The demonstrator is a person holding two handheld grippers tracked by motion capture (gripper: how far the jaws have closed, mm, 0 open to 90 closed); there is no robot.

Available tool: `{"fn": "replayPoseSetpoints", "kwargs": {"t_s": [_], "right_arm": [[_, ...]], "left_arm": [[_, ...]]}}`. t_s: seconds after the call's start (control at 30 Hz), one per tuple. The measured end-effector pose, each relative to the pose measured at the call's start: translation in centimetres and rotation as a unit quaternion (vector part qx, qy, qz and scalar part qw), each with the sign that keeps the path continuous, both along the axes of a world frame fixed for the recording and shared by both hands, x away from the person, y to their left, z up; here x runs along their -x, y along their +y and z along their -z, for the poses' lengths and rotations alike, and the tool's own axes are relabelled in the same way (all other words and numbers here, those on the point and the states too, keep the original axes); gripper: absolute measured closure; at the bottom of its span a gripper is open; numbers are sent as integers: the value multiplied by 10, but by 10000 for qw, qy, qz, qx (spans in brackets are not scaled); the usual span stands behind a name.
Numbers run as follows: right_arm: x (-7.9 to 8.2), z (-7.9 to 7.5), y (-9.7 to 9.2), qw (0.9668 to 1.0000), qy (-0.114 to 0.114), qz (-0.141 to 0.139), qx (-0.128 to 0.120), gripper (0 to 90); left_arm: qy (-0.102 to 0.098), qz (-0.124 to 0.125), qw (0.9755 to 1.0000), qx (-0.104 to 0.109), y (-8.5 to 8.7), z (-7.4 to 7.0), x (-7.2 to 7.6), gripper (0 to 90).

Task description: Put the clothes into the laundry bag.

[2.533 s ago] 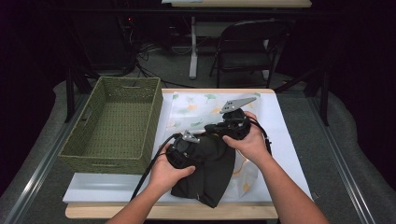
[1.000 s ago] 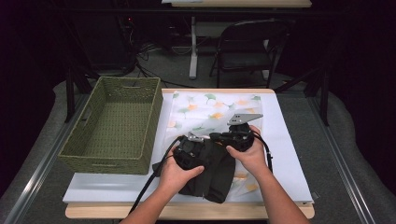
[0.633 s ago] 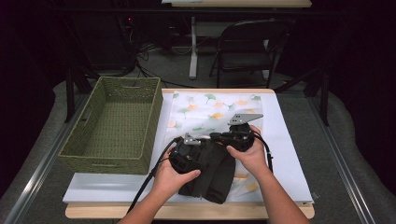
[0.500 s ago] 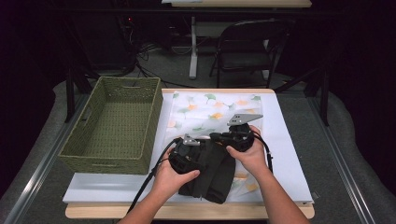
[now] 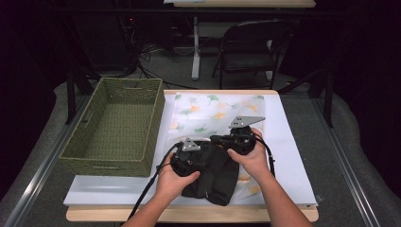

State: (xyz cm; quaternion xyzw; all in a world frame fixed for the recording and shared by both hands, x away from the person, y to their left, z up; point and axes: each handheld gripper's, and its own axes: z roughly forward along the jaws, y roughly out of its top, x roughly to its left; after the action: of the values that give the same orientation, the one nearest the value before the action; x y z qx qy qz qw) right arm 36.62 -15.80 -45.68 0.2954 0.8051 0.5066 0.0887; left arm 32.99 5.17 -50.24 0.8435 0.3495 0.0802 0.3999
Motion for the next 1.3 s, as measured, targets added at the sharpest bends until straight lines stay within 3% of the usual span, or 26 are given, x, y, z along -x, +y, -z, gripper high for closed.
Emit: {"fn": "replayPoseSetpoints", "kwargs": {"t_s": [0.2, 0.33, 0.67, 0.97, 1.13, 1.3], "right_arm": [[2, -2, 2, 9998, 30, -26, -169, 897], [3, -5, 2, 9994, 55, -102, -328, 897], [11, -13, 9, 9994, -82, -230, -249, 897], [13, -18, 4, 9993, -131, -182, -311, 897], [12, -17, 1, 9993, -133, -131, -312, 897], [9, -11, 0, 9998, -86, -35, -195, 897]], "left_arm": [[-71, 98, 9999, -123, -6, -9, 6, 709], [-10, 115, 9999, -90, -9, -11, 3, 719], [157, -82, 9998, 99, -13, -18, -12, 726], [51, -297, 9995, 108, -16, -23, -25, 731], [-57, -520, 9985, 144, -18, -17, -32, 702], [21, -501, 9985, 235, -15, -15, -31, 555]]}}
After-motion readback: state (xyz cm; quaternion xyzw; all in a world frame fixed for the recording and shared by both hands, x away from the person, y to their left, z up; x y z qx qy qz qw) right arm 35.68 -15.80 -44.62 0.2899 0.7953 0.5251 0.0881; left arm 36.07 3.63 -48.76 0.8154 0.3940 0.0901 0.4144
